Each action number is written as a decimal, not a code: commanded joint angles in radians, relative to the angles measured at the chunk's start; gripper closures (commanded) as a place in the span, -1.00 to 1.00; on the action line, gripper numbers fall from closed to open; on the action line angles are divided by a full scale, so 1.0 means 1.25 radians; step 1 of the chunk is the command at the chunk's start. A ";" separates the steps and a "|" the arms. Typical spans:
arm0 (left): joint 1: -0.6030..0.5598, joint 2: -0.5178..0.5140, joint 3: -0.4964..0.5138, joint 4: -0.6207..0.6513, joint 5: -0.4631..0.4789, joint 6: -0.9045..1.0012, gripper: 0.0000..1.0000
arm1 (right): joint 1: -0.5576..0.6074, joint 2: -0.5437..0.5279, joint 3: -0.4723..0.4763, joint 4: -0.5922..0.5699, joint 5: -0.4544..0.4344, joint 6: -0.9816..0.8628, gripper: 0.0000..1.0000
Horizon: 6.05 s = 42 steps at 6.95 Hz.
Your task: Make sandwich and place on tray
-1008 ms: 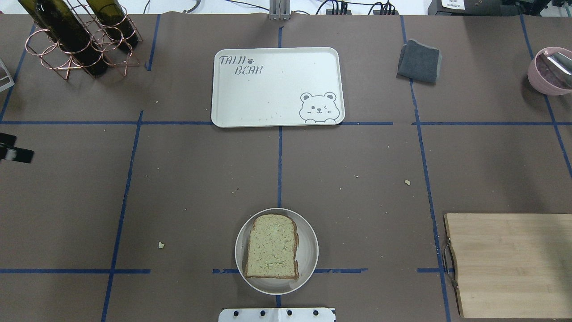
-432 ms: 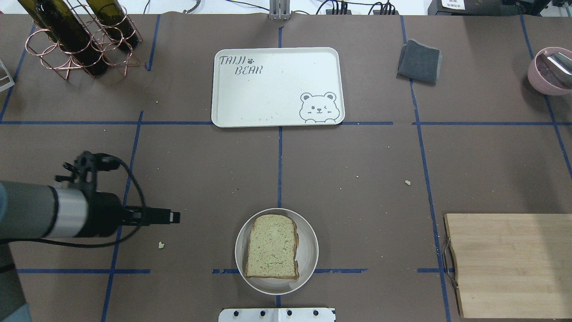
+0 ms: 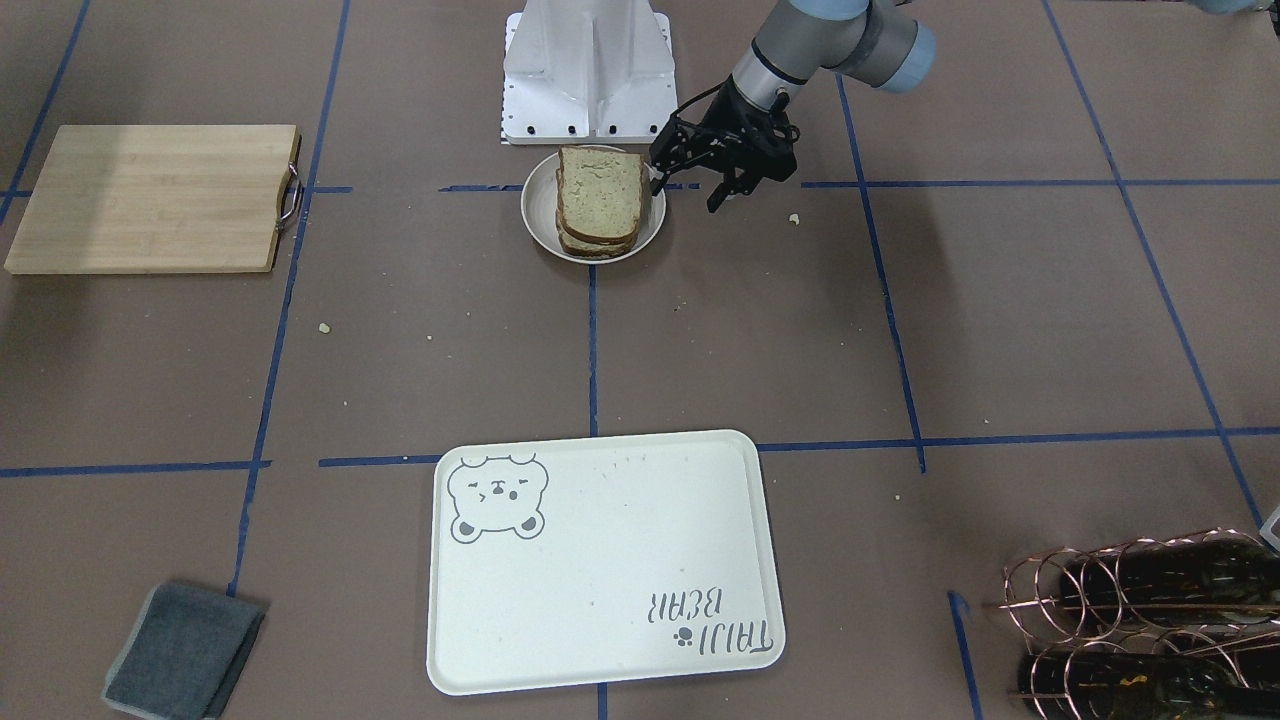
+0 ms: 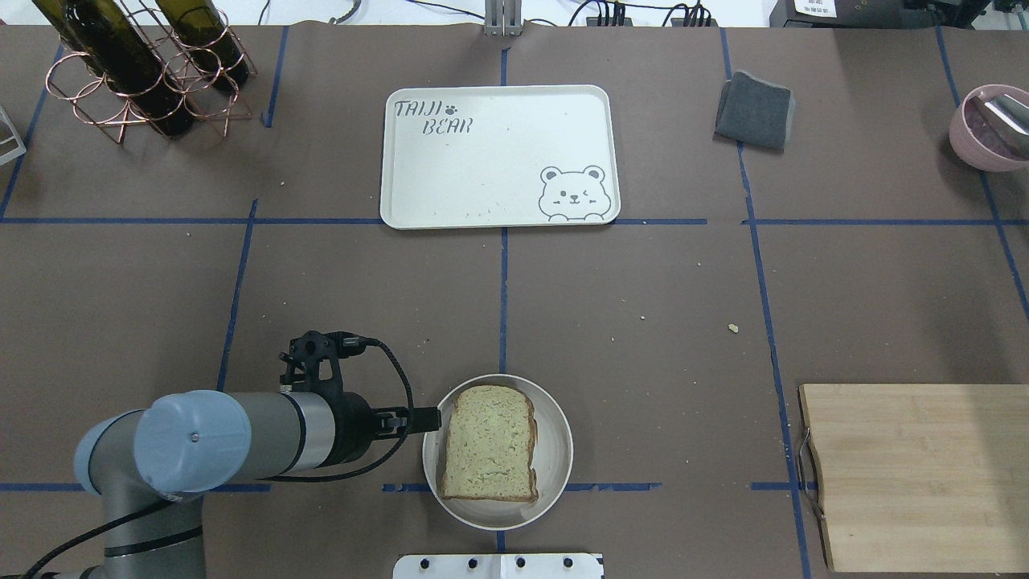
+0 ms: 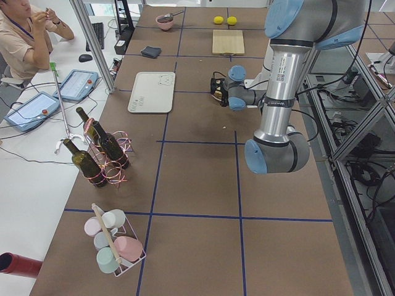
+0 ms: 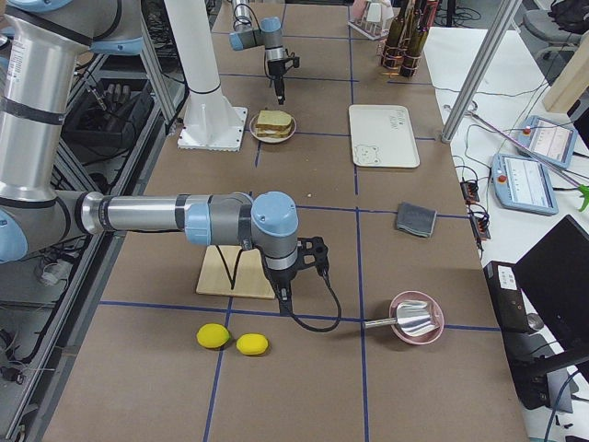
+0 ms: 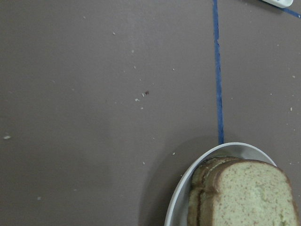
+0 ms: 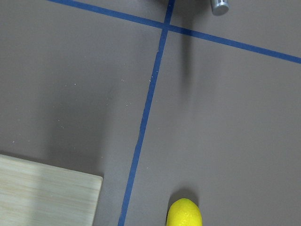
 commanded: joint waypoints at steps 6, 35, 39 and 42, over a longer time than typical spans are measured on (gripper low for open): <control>0.037 -0.021 0.046 0.002 0.007 -0.002 0.31 | 0.007 0.000 -0.012 0.000 -0.002 0.000 -1.00; -0.818 0.170 -0.078 0.488 -0.523 1.053 -1.00 | 0.008 0.014 -0.044 0.024 -0.006 0.009 -1.00; -0.979 0.379 0.046 0.491 -0.528 1.299 -1.00 | 0.008 0.012 -0.045 0.024 -0.006 0.007 -1.00; -1.101 0.442 0.020 0.496 -0.527 1.369 -1.00 | 0.008 0.011 -0.047 0.024 -0.005 0.006 -1.00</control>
